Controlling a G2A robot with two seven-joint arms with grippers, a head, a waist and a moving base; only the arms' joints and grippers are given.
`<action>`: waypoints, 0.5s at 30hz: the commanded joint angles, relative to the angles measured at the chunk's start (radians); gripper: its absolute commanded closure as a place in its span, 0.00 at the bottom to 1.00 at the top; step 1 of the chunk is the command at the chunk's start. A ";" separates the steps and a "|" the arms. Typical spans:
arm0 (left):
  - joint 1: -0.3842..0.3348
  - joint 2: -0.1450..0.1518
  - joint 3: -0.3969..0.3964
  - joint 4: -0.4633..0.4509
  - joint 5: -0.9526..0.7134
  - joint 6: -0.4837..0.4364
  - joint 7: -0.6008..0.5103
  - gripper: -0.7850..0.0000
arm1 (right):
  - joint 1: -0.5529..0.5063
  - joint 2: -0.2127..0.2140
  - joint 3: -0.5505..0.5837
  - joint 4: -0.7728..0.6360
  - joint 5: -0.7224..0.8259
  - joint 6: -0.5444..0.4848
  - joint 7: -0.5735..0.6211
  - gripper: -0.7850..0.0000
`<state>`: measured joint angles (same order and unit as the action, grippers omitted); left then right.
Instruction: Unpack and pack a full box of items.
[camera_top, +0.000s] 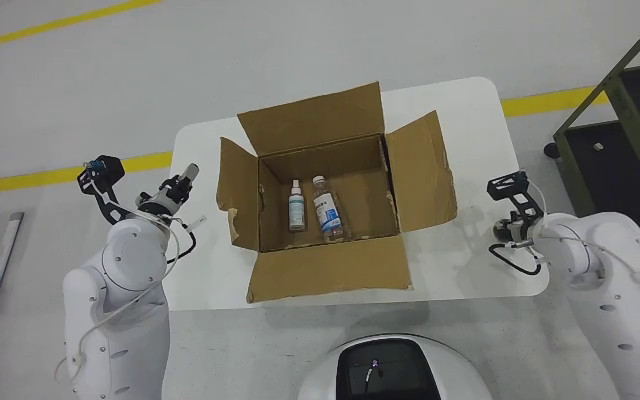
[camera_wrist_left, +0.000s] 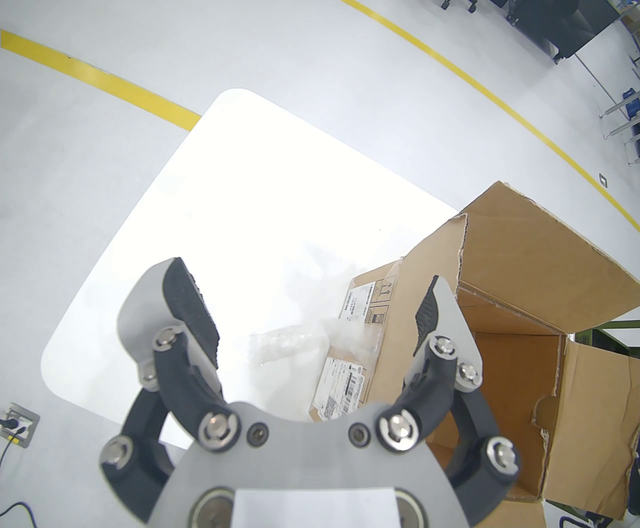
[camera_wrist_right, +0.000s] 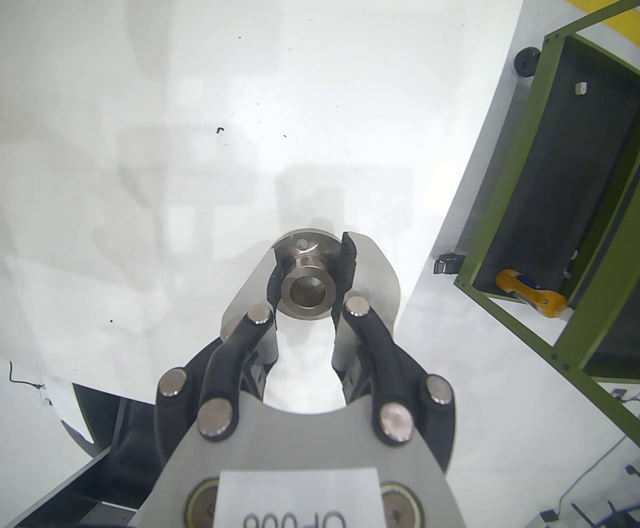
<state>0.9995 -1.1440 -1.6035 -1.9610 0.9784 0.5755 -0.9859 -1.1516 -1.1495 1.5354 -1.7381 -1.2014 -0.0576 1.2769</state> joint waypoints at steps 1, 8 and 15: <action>0.000 0.000 0.000 0.000 0.000 0.000 0.000 0.00 | 0.001 0.000 0.012 -0.016 0.030 0.010 -0.006 1.00; 0.000 0.000 0.000 0.000 0.000 0.000 0.000 0.00 | 0.029 -0.004 0.186 -0.134 0.402 0.119 -0.095 1.00; 0.000 0.000 0.000 0.000 0.000 0.000 0.000 0.00 | 0.067 -0.011 0.357 -0.152 0.956 0.159 -0.179 1.00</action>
<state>0.9995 -1.1440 -1.6035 -1.9610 0.9784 0.5755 -0.9859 -1.0881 -1.1603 1.8829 -1.8917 -0.3474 0.1085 1.1034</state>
